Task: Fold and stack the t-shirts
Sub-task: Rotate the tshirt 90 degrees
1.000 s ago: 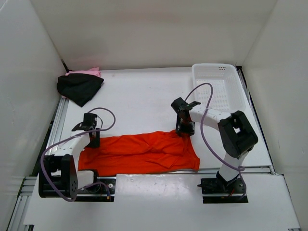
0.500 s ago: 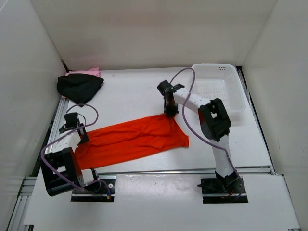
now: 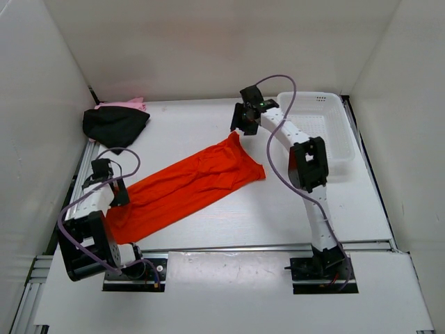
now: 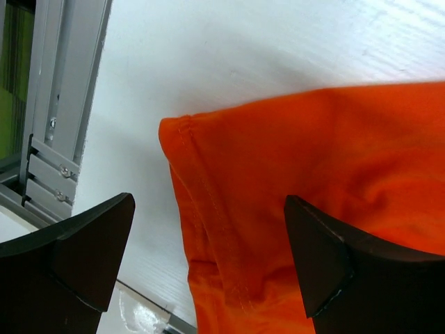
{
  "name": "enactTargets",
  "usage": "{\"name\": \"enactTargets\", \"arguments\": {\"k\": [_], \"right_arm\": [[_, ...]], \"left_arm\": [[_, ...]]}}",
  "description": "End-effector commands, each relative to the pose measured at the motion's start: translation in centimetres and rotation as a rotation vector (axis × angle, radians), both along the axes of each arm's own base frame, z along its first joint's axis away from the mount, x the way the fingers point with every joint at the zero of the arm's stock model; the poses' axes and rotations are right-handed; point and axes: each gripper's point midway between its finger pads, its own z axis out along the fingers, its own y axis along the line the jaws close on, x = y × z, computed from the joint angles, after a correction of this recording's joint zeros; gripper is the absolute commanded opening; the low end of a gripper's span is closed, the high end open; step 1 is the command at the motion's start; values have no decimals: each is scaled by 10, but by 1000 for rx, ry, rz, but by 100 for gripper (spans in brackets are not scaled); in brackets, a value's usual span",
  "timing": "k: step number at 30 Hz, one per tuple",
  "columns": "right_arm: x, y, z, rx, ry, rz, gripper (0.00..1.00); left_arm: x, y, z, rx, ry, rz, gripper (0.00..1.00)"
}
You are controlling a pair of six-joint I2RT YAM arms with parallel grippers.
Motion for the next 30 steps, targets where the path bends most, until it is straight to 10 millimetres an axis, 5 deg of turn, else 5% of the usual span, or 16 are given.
{"name": "enactTargets", "arguments": {"k": [1, 2, 3, 6, 7, 10, 14, 18, 25, 28, 30], "right_arm": [[-21, -1, 131, 42, -247, 18, 64], [-30, -13, 130, 23, -230, -26, 64], [-52, -24, 101, -28, -156, -62, 64], [-96, -42, 92, -3, -74, -194, 60], [-123, -48, 68, -26, -6, -204, 58], [-164, -51, 24, -67, 102, -266, 56], [-184, -58, -12, -116, 191, -367, 54], [-177, -68, -40, -145, 239, -495, 53], [-141, -57, -63, -191, 296, -476, 53], [-132, -47, -75, -183, 328, -412, 37], [-103, -34, -68, -168, 265, -391, 26]], "left_arm": [[15, -3, 25, -30, -58, -17, 100], [19, -2, 29, -26, -69, -17, 100], [17, -2, 32, -39, -72, -15, 100], [25, 5, 47, -43, -118, 4, 100], [24, 8, 49, -42, -119, 14, 100], [19, 17, 52, -46, -124, 54, 100], [10, 30, 51, -50, -129, 116, 100], [-2, 35, 49, -61, -119, 154, 100], [-24, 49, 43, -60, -93, 246, 100], [-24, 49, 44, -87, -90, 250, 100], [-25, 49, 42, -109, -69, 258, 100]]}}
